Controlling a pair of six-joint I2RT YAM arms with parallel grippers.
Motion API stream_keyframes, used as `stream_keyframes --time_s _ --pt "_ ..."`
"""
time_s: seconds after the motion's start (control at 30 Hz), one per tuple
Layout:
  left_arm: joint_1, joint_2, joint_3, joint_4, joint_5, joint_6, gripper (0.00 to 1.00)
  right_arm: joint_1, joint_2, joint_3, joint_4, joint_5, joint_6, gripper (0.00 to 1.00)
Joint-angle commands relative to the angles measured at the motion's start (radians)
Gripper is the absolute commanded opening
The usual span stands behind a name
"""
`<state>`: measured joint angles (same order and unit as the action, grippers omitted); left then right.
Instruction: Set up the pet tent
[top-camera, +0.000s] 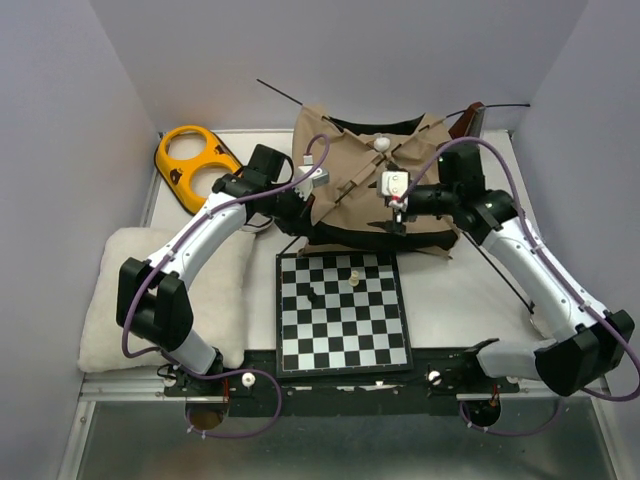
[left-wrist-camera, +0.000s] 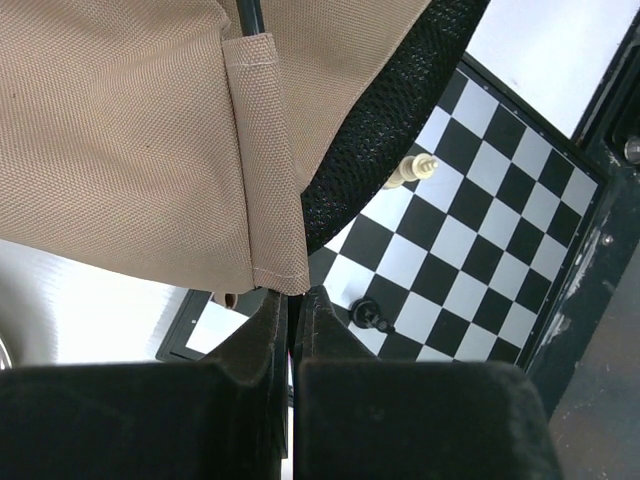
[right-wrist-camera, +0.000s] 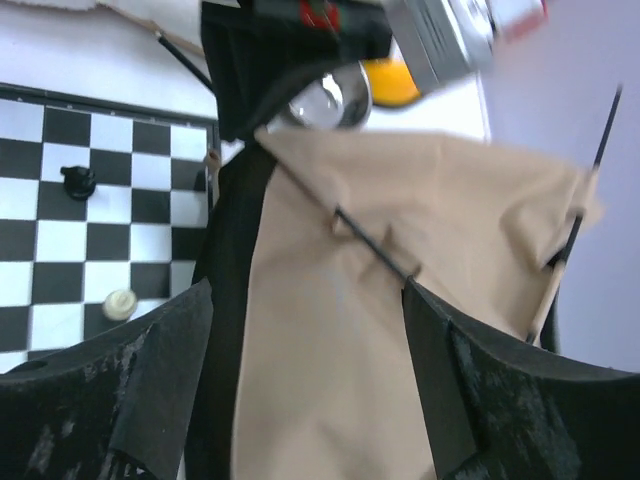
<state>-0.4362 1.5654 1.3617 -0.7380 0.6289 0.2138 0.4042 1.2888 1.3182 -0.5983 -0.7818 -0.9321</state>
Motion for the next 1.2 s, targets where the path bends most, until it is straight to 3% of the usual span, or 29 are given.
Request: stream_keyframes --time_s 0.0,0.13,0.3,0.7,0.83,0.93,1.0,1.07,1.17 --pt "-0.018 -0.008 0.059 0.045 0.12 0.019 0.0 0.12 0.012 -0.063 0.241 -0.041 -0.25 0.81" --pt "-0.021 -0.005 0.063 0.029 0.129 0.016 0.0 0.192 0.081 -0.068 0.301 0.018 -0.359 0.7" --pt "-0.021 -0.007 0.068 0.026 0.15 0.004 0.0 0.235 0.179 -0.011 0.259 0.061 -0.398 0.58" --pt "-0.022 -0.005 0.082 0.009 0.175 0.006 0.0 0.263 0.286 -0.004 0.25 0.13 -0.501 0.52" --pt "-0.022 -0.005 0.085 0.012 0.18 -0.002 0.0 0.274 0.31 -0.002 0.25 0.168 -0.534 0.38" --pt "-0.024 -0.013 0.083 0.003 0.167 0.01 0.0 0.274 0.323 0.012 0.249 0.213 -0.521 0.01" --pt "-0.022 -0.018 0.079 -0.023 0.151 0.024 0.01 0.272 0.323 0.019 0.25 0.24 -0.496 0.01" --pt "-0.018 -0.019 0.073 -0.092 0.129 0.059 0.11 0.268 0.317 0.021 0.249 0.259 -0.488 0.01" --pt "0.001 -0.021 0.054 -0.173 0.129 0.114 0.17 0.255 0.299 0.006 0.249 0.242 -0.504 0.01"
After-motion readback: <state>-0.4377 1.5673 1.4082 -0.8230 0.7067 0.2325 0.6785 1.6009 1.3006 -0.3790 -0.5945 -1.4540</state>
